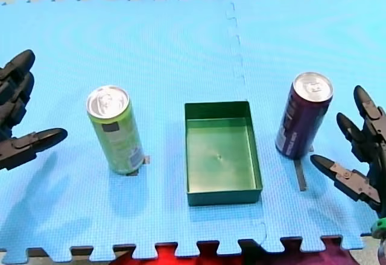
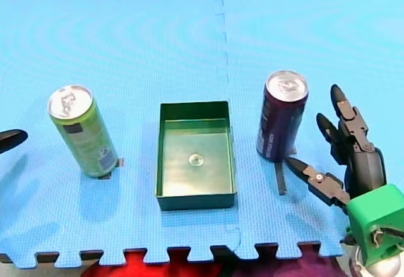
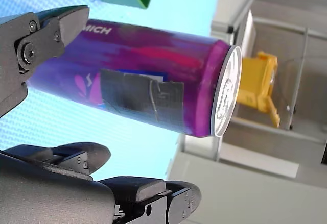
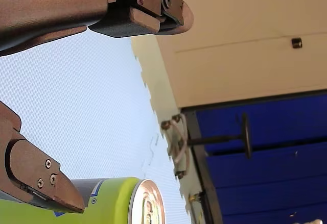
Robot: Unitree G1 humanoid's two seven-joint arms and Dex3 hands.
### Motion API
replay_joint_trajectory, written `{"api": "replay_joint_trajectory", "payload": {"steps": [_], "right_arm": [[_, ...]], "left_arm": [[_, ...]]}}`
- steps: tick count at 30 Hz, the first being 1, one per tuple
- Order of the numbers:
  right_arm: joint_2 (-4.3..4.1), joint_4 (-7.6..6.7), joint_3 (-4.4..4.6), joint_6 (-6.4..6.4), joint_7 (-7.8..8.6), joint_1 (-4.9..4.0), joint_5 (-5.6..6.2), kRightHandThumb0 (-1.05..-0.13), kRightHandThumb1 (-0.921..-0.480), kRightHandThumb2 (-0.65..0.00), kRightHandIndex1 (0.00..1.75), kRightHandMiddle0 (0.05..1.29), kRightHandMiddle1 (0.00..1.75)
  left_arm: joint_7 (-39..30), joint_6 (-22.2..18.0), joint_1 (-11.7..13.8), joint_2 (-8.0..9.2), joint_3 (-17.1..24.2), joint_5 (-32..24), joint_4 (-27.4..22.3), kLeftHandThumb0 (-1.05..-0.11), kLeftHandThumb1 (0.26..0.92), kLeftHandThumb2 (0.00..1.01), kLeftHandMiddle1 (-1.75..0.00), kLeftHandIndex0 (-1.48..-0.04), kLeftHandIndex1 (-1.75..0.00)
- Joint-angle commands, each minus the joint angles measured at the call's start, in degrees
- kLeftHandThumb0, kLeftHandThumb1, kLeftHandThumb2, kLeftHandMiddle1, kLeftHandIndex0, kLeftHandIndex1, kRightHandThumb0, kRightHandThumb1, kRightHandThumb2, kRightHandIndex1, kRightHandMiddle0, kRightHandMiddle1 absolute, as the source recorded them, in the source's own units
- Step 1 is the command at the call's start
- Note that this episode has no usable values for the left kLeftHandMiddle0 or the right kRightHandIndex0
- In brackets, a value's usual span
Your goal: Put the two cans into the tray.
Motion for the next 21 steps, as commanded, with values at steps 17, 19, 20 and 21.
{"api": "replay_joint_trajectory", "payload": {"steps": [17, 19, 20, 21], "right_arm": [[-0.30, 0.91, -0.26, -1.09, -0.42, -0.58, -0.03, -1.005, -0.733, 0.000, 0.00, 0.26, 0.00], [-0.28, 1.00, -0.25, -1.17, -0.48, -0.64, -0.08, -1.005, -0.733, 0.000, 0.00, 0.26, 0.00], [-0.27, 1.09, -0.25, -1.22, -0.52, -0.68, -0.11, -1.005, -0.733, 0.000, 0.00, 0.26, 0.00], [-0.27, 1.14, -0.25, -1.27, -0.55, -0.71, -0.14, -1.005, -0.732, 0.000, 0.00, 0.26, 0.00]], "left_arm": [[-0.4, -0.1, -0.7, 0.38, 0.3, -0.3, 0.9, -1.000, 0.642, 0.00, 0.00, -0.27, 0.00], [-0.5, 0.0, -0.7, 0.41, 0.3, -0.4, 1.0, -1.001, 0.641, 0.00, 0.00, -0.27, 0.00], [-0.5, 0.0, -0.8, 0.44, 0.3, -0.4, 1.1, -1.001, 0.641, 0.00, 0.00, -0.27, 0.00], [-0.6, 0.0, -0.8, 0.46, 0.4, -0.4, 1.2, -1.001, 0.640, 0.00, 0.00, -0.27, 0.00]]}}
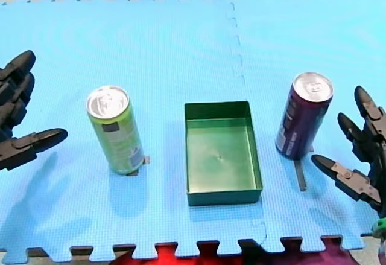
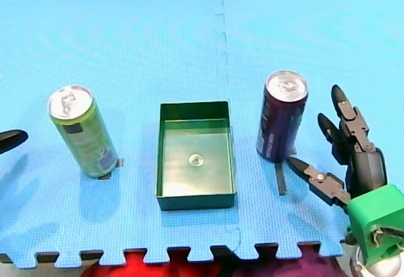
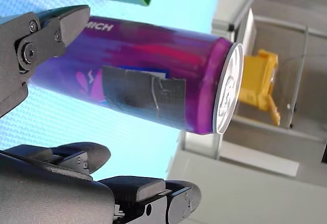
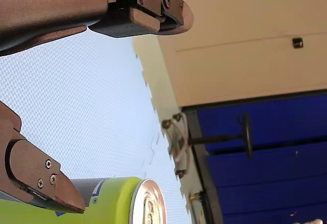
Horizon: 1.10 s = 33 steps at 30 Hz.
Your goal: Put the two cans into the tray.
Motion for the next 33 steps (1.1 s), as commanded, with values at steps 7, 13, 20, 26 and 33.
{"api": "replay_joint_trajectory", "payload": {"steps": [7, 13, 20, 26, 33], "right_arm": [[-0.27, 0.28, -0.09, -0.52, -0.27, -0.21, -0.04, -1.004, -0.733, 0.000, 0.00, 0.26, 0.00], [-0.22, 0.46, 0.03, -0.59, -0.39, -0.27, -0.27, -1.002, -0.735, -0.001, 0.00, 0.26, 0.00], [-0.13, 0.84, 0.23, -0.94, -0.83, -0.33, -0.67, -0.995, -0.735, 0.000, 0.00, 0.25, 0.00], [-0.21, 0.92, 0.20, -0.95, -0.72, -0.45, -0.48, -0.990, -0.733, 0.000, 0.00, 0.25, 0.00], [-0.16, 0.90, 0.21, -0.90, -0.33, -0.47, -0.11, -0.985, -0.734, 0.000, 0.00, 0.25, 0.00]], "left_arm": [[-0.1, 0.2, -0.3, 0.31, 0.2, -0.3, 0.0, -0.999, 0.638, 0.00, 0.00, -0.27, 0.00], [0.0, 0.4, -0.3, 0.42, 0.2, -0.3, -0.1, -0.995, 0.636, 0.00, 0.00, -0.27, 0.00], [0.0, 0.4, -0.3, 0.52, 0.2, -0.3, -0.1, -0.992, 0.635, 0.00, 0.00, -0.27, 0.00], [0.0, 0.9, -0.4, 0.47, 0.2, -0.3, -0.2, -0.987, 0.630, 0.00, 0.00, -0.27, 0.00], [0.3, 0.8, -0.4, 0.38, 0.0, 0.0, 0.0, -0.988, 0.631, 0.00, 0.00, -0.27, 0.00]]}}
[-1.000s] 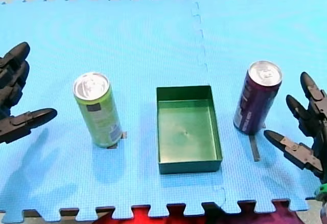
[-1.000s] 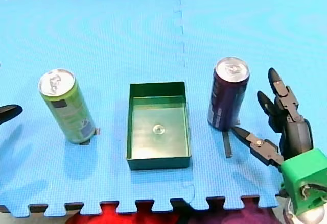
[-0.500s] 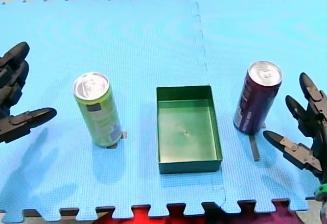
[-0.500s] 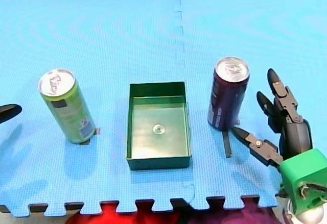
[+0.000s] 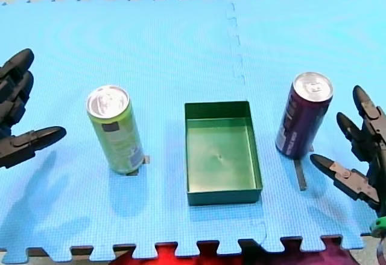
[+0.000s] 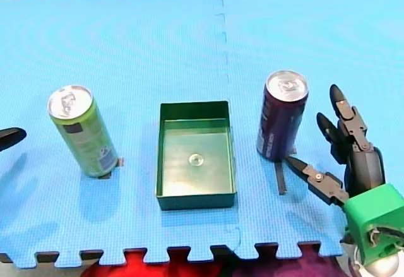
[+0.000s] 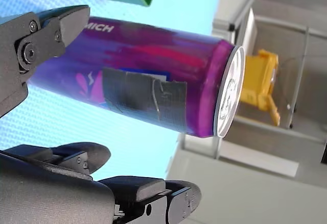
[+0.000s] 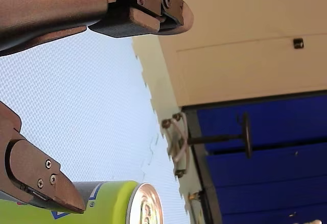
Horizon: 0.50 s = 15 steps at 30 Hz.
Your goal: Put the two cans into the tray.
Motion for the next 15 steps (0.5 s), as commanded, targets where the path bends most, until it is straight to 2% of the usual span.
{"api": "replay_joint_trajectory", "payload": {"steps": [1, 6, 15], "right_arm": [[-0.15, -0.06, -0.10, -0.22, 0.15, -0.12, 0.41, -0.985, -0.734, 0.000, 0.00, 0.25, 0.00], [-0.25, -0.30, -0.23, -0.03, 0.51, -0.03, 0.78, -0.980, -0.733, 0.000, 0.00, 0.25, 0.00], [-0.27, -0.36, -0.26, 0.01, 0.58, -0.08, 0.78, -0.975, -0.731, 0.000, 0.00, 0.25, 0.00]], "left_arm": [[0.2, -0.1, -0.2, 0.10, 0.0, 0.0, 0.1, -0.989, 0.631, 0.00, 0.00, -0.27, 0.00], [0.5, -0.6, -0.1, -0.20, -0.2, 0.3, 0.3, -0.994, 0.634, 0.00, 0.00, -0.27, 0.00], [0.6, -1.8, -0.4, -0.21, -0.5, 0.7, 1.3, -1.000, 0.640, 0.00, 0.00, -0.27, 0.00]]}}
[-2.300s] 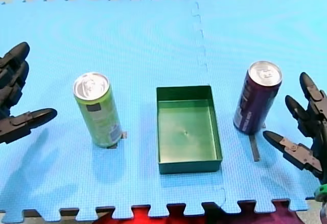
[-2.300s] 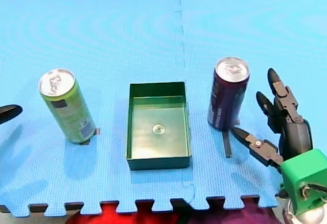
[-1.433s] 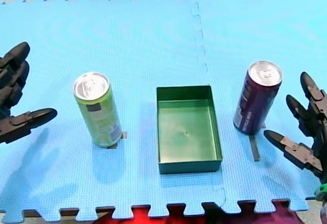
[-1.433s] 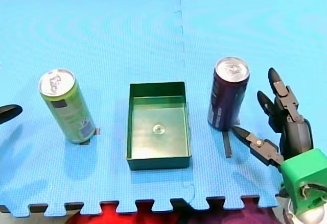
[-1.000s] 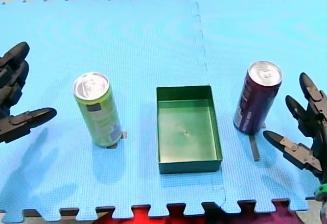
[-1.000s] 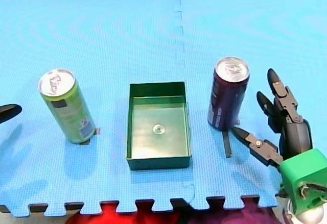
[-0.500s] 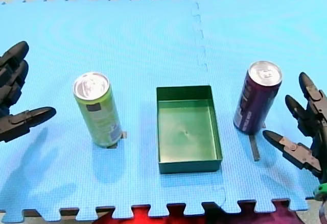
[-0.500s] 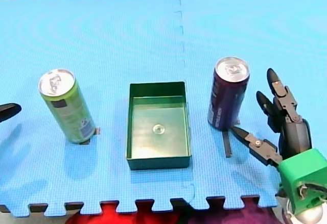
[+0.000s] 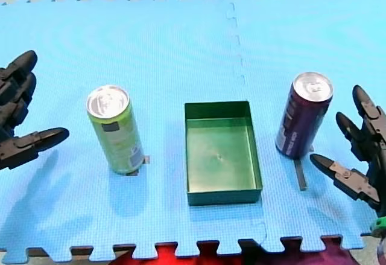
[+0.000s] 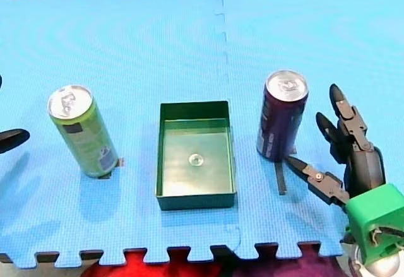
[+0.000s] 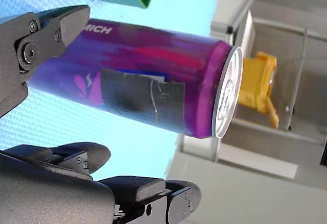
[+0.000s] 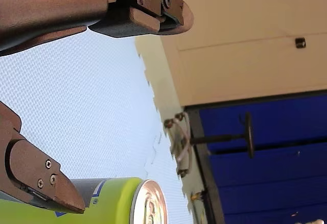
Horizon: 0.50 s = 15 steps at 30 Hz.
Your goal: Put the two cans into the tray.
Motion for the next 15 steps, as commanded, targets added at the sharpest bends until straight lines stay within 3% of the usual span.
{"api": "replay_joint_trajectory", "payload": {"steps": [1, 15], "right_arm": [[-0.25, -0.22, -0.18, -0.03, -0.03, -0.11, 0.27, -0.975, -0.731, 0.000, 0.00, 0.25, 0.00], [-0.23, 0.91, -0.16, -0.88, -0.46, -0.63, -0.14, -0.982, -0.734, -0.001, 0.00, 0.25, 0.00]], "left_arm": [[0.1, -0.4, -0.2, 0.18, 0.0, 0.2, 0.3, -1.001, 0.641, 0.00, 0.00, -0.27, 0.00], [-0.1, -0.6, -0.5, 0.35, 0.1, 0.1, 0.7, -1.005, 0.646, 0.00, 0.00, -0.28, 0.00]]}}
